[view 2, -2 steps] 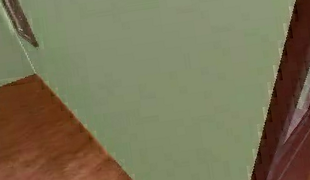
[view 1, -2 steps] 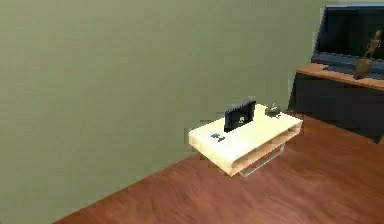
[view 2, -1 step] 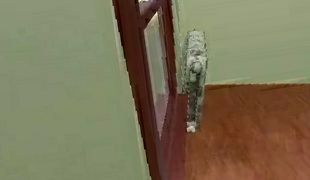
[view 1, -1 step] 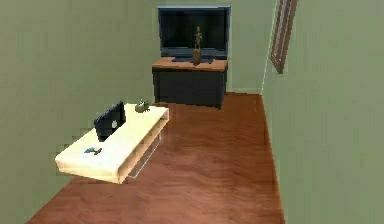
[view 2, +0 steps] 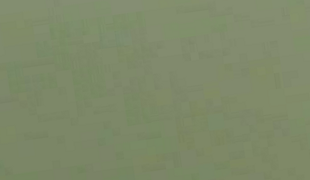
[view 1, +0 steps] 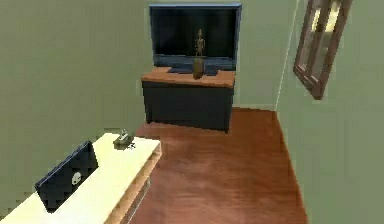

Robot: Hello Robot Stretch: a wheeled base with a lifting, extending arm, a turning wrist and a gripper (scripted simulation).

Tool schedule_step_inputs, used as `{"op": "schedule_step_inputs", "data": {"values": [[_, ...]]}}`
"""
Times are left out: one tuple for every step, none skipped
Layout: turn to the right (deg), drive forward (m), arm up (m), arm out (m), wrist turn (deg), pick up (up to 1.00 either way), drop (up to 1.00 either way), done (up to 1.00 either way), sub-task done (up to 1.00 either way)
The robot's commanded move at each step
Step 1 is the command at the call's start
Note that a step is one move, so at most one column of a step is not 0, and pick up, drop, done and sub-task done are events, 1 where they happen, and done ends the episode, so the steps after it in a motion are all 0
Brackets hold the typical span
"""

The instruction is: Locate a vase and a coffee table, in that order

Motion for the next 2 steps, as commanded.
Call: {"op": "schedule_step_inputs", "data": {"values": [[-30.0,0.0,0.0,0.0,0.0,0.0,0.0,0.0,0.0],[0.0,0.0,0.0,0.0,0.0,0.0,0.0,1.0,0.0]]}}
